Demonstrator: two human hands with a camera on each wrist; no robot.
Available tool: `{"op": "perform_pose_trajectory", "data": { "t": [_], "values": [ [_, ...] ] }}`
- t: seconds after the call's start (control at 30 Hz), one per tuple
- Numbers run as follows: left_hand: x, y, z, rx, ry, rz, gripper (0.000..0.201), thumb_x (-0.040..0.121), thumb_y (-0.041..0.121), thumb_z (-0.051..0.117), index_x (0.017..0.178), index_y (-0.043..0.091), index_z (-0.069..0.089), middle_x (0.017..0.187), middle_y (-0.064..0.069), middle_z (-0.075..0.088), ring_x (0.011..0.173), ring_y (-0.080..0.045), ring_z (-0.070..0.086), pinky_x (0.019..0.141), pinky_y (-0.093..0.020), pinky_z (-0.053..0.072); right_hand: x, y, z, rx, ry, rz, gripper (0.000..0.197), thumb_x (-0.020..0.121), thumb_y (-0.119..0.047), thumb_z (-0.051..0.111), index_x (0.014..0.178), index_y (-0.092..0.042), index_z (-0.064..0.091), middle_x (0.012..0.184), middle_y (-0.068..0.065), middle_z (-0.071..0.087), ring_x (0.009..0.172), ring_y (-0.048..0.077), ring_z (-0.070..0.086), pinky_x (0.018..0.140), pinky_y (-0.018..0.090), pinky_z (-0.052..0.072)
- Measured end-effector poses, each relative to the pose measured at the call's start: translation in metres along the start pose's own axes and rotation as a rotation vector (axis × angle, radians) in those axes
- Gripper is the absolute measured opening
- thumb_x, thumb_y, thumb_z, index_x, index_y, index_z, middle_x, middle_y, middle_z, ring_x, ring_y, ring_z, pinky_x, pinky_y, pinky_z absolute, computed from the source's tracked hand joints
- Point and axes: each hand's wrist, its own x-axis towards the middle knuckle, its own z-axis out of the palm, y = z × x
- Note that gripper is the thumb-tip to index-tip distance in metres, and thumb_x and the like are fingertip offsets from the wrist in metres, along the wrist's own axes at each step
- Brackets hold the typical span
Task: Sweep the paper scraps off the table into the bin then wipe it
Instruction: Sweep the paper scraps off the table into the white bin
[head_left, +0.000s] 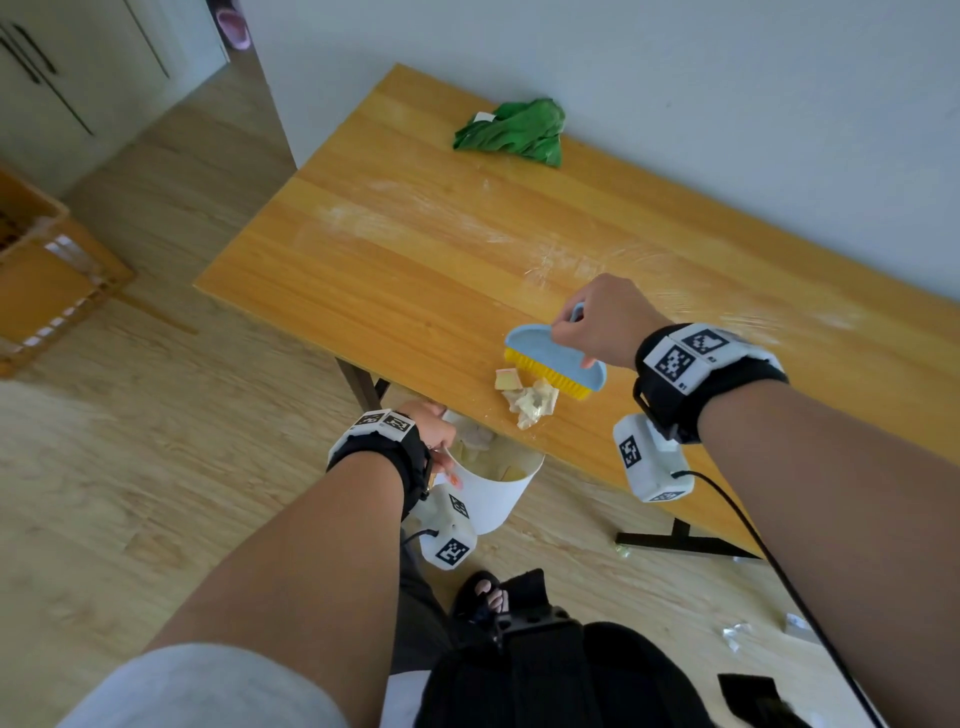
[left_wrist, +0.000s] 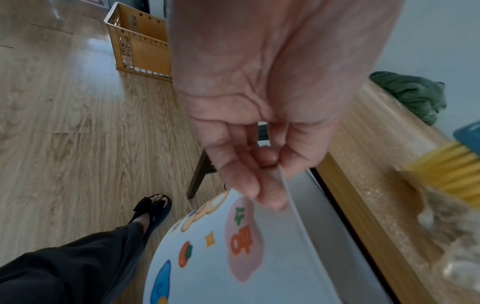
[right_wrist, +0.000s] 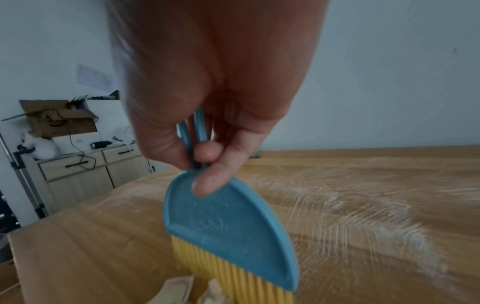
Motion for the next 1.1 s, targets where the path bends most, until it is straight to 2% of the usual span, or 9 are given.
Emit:
{"op": "perform_pose_trajectory", "data": {
  "t": [0.13,0.27,0.43,0.6,0.7,0.8,0.87,0.97,1.1],
  "values": [
    [-0.003,0.000,-0.001,-0.020,0.000,-0.006,0.076,0.083,-0.001,0.044,0.153,0.019,0.025,0.125,-0.024,0.063,0.082,-0.034,0.075,0.095,-0.055,0.052,0.000,0.006,-0.008,-0.040,0.162,-0.014,0.028,0.088,-0.014,0.054,0.089,0.007,0.073,0.077,0.028,0.070,0.058,0.039,0.060,0.050,0.027,0.041],
    [-0.002,-0.003,0.000,-0.024,0.011,0.012,0.087,0.071,0.004,0.050,0.153,0.019,0.026,0.137,-0.020,0.056,0.097,-0.034,0.072,0.096,-0.050,0.053,-0.006,0.007,-0.001,-0.122,0.103,0.010,0.026,0.088,-0.012,0.054,0.093,0.005,0.074,0.074,0.029,0.068,0.054,0.026,0.045,0.052,0.030,0.039],
    [-0.012,-0.001,0.002,-0.034,-0.001,-0.009,0.074,0.085,-0.003,0.042,0.153,0.018,0.023,0.108,-0.028,0.069,0.083,-0.036,0.074,0.096,-0.053,0.052,-0.010,-0.004,0.020,-0.126,-0.043,-0.016,0.033,0.089,-0.014,0.052,0.098,0.012,0.069,0.090,0.033,0.067,0.072,0.051,0.059,0.053,0.026,0.031],
    [-0.008,-0.001,0.004,0.000,-0.011,-0.003,0.082,0.074,0.003,0.047,0.152,0.019,0.028,0.121,-0.024,0.064,0.082,-0.037,0.074,0.096,-0.056,0.051,-0.012,-0.016,0.027,-0.017,-0.152,-0.026,0.035,0.089,-0.013,0.050,0.098,0.018,0.062,0.063,0.025,0.052,0.042,0.007,0.065,0.048,0.024,0.032],
    [0.010,-0.009,0.003,0.036,0.016,-0.005,0.087,0.060,0.008,0.049,0.147,0.016,0.037,0.108,-0.020,0.071,0.084,-0.037,0.074,0.092,-0.057,0.053,-0.015,-0.018,0.026,0.008,-0.133,-0.029,0.035,0.088,-0.013,0.050,0.098,0.018,0.061,0.062,0.019,0.051,0.039,0.004,0.062,0.051,0.025,0.034],
    [-0.008,-0.005,0.003,0.016,0.019,-0.007,0.067,0.077,0.002,0.047,0.143,0.012,0.041,0.096,-0.025,0.074,0.081,-0.035,0.075,0.094,-0.056,0.053,-0.020,-0.019,0.017,0.007,-0.008,-0.068,0.033,0.088,-0.013,0.052,0.095,0.016,0.065,0.070,0.034,0.062,0.047,0.022,0.067,0.049,0.026,0.036],
    [-0.013,-0.004,0.002,-0.014,0.016,0.008,0.065,0.085,-0.002,0.044,0.148,0.014,0.036,0.115,-0.028,0.067,0.078,-0.034,0.075,0.095,-0.056,0.052,-0.021,-0.018,0.010,0.000,0.097,-0.090,0.032,0.088,-0.012,0.053,0.094,0.016,0.066,0.081,0.038,0.064,0.054,0.044,0.056,0.052,0.028,0.035],
    [-0.013,-0.006,0.002,-0.043,0.012,0.017,0.070,0.086,-0.004,0.043,0.151,0.019,0.031,0.116,-0.028,0.066,0.076,-0.035,0.075,0.094,-0.052,0.053,-0.019,-0.011,0.012,-0.095,0.117,-0.053,0.030,0.089,-0.012,0.053,0.096,0.014,0.068,0.064,0.029,0.049,0.054,0.032,0.043,0.053,0.028,0.032],
    [-0.009,-0.007,0.004,-0.035,0.039,0.017,0.069,0.086,-0.003,0.044,0.150,0.019,0.033,0.102,-0.024,0.072,0.078,-0.033,0.075,0.092,-0.052,0.055,-0.025,-0.009,0.026,-0.086,0.018,-0.042,0.032,0.090,-0.011,0.050,0.094,0.015,0.068,0.060,0.016,0.046,0.082,0.050,0.064,0.047,0.025,0.026]
  ]
}}
